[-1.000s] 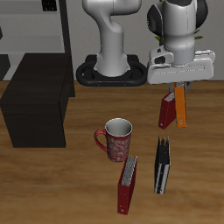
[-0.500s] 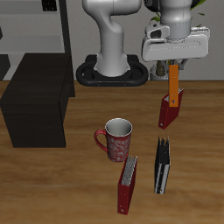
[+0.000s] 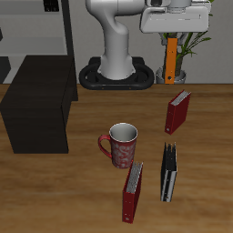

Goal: Place the orange book flat on top of the shelf and place the left red book flat on top of the shelf

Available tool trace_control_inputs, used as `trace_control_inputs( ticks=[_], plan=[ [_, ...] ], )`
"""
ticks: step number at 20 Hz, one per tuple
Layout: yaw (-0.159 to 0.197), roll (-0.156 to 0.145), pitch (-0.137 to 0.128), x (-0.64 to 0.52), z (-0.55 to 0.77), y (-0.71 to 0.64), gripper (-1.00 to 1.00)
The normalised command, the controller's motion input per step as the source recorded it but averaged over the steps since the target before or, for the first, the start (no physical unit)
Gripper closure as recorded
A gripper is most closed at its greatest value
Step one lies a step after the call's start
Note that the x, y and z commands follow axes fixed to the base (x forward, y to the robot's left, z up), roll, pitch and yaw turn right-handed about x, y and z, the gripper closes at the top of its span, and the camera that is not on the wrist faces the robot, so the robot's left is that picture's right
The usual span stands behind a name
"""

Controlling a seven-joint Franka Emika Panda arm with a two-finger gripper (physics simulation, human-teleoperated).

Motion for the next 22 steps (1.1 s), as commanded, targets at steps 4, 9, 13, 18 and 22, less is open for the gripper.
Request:
trace_control_inputs(
  ticks=[4, 9, 13, 18, 22],
  plan=[
    [0.045, -0.105, -0.064, -0.46, 0.51, -0.42, 1.0],
    [0.014, -0.087, -0.005, -0.09, 0.08, -0.39, 1.0],
    [-0.003, -0.142, -0.01, -0.06, 0.15, -0.59, 1.0],
    [0.0, -0.132, 0.011, 0.01, 0.11, -0.49, 1.0],
    [0.002, -0.131, -0.009, -0.02, 0.09, -0.41, 1.0]
  ],
)
